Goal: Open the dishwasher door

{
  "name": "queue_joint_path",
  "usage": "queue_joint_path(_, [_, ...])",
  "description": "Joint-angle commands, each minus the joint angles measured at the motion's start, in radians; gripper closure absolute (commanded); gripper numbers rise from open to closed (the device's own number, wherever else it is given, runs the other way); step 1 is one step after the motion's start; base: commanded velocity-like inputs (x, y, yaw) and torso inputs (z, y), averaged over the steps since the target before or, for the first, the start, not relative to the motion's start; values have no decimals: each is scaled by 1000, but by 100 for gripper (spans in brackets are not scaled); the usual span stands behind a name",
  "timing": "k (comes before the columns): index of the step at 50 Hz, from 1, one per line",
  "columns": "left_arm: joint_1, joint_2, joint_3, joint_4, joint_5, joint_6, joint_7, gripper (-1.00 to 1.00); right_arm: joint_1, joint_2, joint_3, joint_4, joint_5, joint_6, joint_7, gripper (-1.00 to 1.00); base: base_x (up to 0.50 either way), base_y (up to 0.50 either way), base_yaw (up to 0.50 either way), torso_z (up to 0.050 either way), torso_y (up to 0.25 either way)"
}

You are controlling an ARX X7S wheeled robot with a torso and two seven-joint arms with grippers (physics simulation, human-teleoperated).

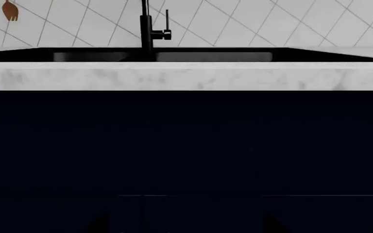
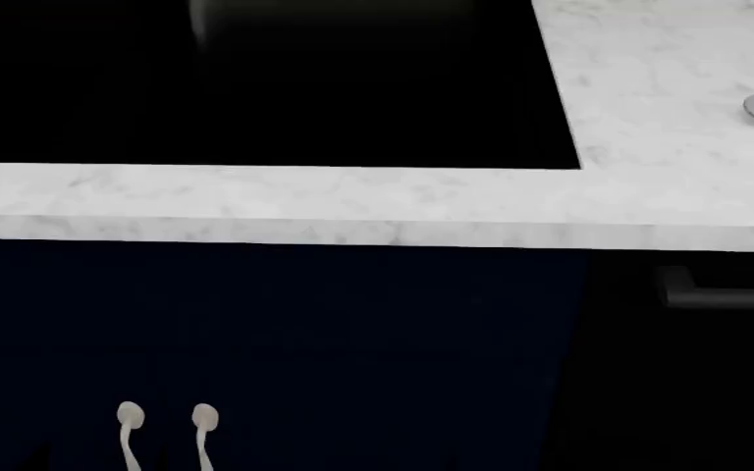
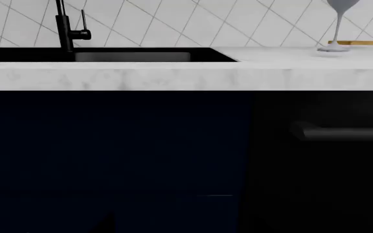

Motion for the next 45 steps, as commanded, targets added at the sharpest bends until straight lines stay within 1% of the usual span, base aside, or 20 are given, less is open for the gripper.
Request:
queue_joint_path(1, [0, -10, 11, 0, -10, 0, -11, -100, 0, 9, -13, 0, 9, 0, 13, -100, 0, 0, 0, 0, 0])
queue_joint_path(6, [0, -29, 32, 17, -28, -7, -32, -100, -10, 27, -47, -24, 18, 7, 28, -100, 0, 0, 0, 0, 0])
queue_joint_path(8, [0, -35, 41, 28, -33, -30, -38, -100, -13, 33, -55, -27, 24, 7, 34, -100, 0, 0, 0, 0, 0])
queue_joint_path(15, [0, -50, 68, 8, -32, 9, -57, -100, -26, 52, -77, -50, 43, 5, 42, -100, 0, -71, 0, 0, 0])
queue_joint_path(45, [-6, -90, 121, -13, -47, 50, -111, -100, -37, 96, -118, -82, 98, 5, 76, -100, 0, -499, 0, 0, 0])
